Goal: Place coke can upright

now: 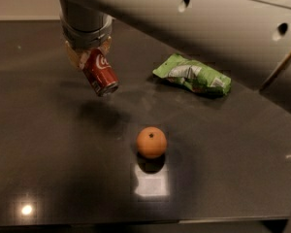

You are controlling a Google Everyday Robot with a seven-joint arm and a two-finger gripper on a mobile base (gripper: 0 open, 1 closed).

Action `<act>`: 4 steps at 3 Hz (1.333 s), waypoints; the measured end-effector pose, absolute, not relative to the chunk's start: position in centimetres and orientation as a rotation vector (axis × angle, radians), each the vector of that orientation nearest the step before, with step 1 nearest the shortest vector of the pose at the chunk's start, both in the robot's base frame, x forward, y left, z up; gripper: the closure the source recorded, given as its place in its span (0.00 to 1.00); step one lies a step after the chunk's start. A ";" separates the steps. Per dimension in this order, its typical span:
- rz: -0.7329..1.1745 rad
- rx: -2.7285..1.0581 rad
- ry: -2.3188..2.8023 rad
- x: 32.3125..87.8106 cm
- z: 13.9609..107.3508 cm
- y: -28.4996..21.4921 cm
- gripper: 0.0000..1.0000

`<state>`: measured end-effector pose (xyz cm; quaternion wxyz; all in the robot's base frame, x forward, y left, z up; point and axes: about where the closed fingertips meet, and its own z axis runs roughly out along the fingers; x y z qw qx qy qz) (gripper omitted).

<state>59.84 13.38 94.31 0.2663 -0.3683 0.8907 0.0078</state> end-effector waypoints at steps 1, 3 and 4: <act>0.093 -1.064 2.261 58.7 95.0 12.2 1.00; 0.245 -1.125 1.982 57.6 96.5 11.4 1.00; 0.304 -1.114 1.875 57.5 97.1 10.8 1.00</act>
Offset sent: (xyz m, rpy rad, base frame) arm -0.0243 -0.0146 0.0359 0.2869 -0.3074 0.3184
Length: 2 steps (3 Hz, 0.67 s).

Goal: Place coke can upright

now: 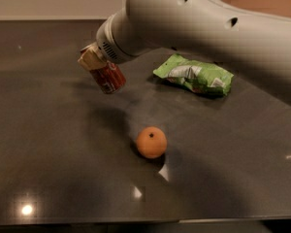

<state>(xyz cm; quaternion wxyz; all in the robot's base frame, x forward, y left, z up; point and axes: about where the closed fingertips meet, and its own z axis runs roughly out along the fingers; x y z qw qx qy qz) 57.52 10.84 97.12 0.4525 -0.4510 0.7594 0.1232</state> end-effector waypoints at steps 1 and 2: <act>0.353 -1.098 1.801 57.5 97.3 10.3 1.00; 0.391 -1.053 1.748 57.5 97.1 9.2 1.00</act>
Offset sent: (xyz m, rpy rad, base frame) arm -0.0037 -0.0392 -0.0037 0.2188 -0.1355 0.0613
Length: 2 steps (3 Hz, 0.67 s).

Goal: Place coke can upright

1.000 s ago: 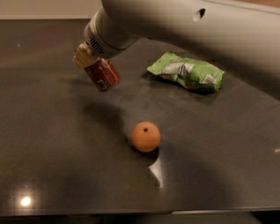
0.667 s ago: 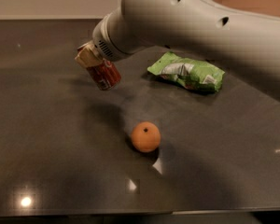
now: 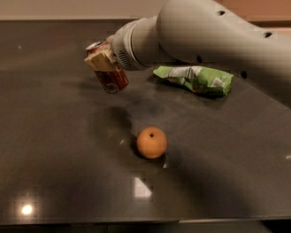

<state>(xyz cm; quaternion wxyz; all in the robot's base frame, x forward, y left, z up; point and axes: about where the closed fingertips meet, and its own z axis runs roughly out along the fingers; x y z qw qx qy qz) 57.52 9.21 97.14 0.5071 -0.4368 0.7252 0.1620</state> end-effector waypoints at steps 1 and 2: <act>0.432 -1.010 1.711 57.5 97.0 7.9 1.00; 0.481 -0.963 1.681 57.6 96.5 6.3 1.00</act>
Offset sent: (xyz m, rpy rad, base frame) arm -0.0030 -0.0628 -0.0237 0.1724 -0.0818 0.0275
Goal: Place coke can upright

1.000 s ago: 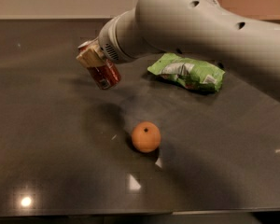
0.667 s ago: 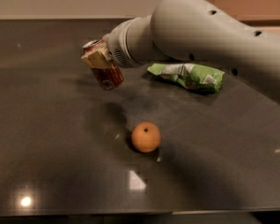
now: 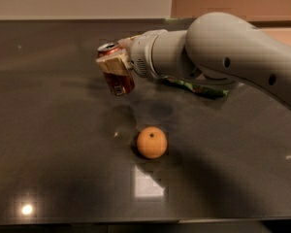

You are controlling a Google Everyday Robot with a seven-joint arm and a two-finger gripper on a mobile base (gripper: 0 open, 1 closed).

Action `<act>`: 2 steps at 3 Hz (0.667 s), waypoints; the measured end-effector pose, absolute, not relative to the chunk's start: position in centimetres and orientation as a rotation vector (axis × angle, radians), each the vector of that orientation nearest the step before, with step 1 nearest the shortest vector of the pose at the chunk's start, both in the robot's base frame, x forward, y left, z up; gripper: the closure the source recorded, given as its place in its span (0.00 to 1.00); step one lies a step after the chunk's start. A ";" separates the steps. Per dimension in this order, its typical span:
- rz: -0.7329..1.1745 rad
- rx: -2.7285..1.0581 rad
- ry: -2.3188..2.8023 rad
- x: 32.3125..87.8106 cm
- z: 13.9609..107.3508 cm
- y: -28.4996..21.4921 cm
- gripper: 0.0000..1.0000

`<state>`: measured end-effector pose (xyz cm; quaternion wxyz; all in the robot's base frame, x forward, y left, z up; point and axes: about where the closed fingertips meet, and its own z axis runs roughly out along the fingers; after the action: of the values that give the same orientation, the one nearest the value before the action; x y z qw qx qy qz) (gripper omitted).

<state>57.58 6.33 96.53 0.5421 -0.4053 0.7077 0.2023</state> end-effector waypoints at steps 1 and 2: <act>0.484 -0.953 1.640 57.5 95.6 4.6 1.00; 0.463 -0.967 1.598 57.3 94.7 3.2 1.00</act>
Offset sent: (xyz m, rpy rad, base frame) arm -0.0034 -0.0547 -0.0364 0.0202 -0.1219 0.0171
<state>57.32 3.17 94.69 0.5718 -0.4121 0.6813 0.1976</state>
